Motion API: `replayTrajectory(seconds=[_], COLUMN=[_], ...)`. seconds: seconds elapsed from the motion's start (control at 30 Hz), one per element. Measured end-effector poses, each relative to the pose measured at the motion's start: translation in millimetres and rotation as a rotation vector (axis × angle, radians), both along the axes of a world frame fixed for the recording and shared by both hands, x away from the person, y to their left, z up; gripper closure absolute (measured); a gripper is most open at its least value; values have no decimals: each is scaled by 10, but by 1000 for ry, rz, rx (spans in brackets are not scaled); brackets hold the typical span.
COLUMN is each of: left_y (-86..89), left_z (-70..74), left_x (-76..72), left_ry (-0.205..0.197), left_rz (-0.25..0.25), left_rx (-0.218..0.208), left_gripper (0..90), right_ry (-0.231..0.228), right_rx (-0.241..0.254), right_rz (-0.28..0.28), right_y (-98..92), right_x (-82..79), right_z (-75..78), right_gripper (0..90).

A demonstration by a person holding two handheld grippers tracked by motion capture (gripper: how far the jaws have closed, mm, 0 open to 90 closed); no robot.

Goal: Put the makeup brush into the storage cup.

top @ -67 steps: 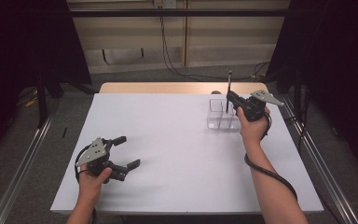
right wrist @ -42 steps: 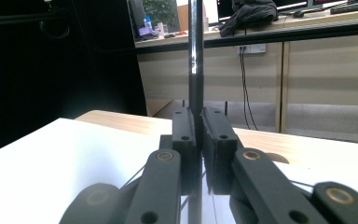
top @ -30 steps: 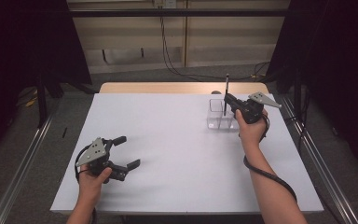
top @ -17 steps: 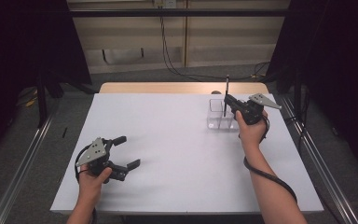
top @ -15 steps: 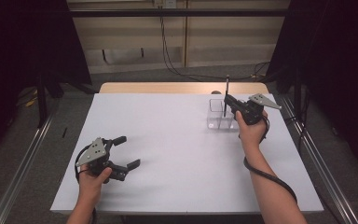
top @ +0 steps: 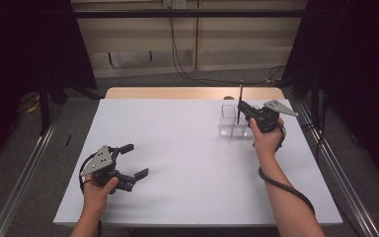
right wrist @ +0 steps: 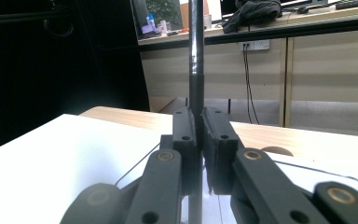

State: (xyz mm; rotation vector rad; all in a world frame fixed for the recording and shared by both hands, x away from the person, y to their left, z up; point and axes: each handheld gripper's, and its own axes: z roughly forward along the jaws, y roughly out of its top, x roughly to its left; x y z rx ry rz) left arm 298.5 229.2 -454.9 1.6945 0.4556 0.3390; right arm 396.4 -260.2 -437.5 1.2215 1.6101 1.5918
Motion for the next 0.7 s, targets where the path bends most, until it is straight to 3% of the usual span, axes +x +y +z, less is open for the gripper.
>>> replayTrajectory(seconds=[0.7], left_y=[-8], left_z=[-6], left_x=[6], left_ry=[2], left_rz=[-4], left_rx=[6], left_gripper=[0], right_ry=[17], right_rx=[-18], right_rz=[7], right_y=[-4], right_x=[-15], right_z=[-25], right_gripper=[837])
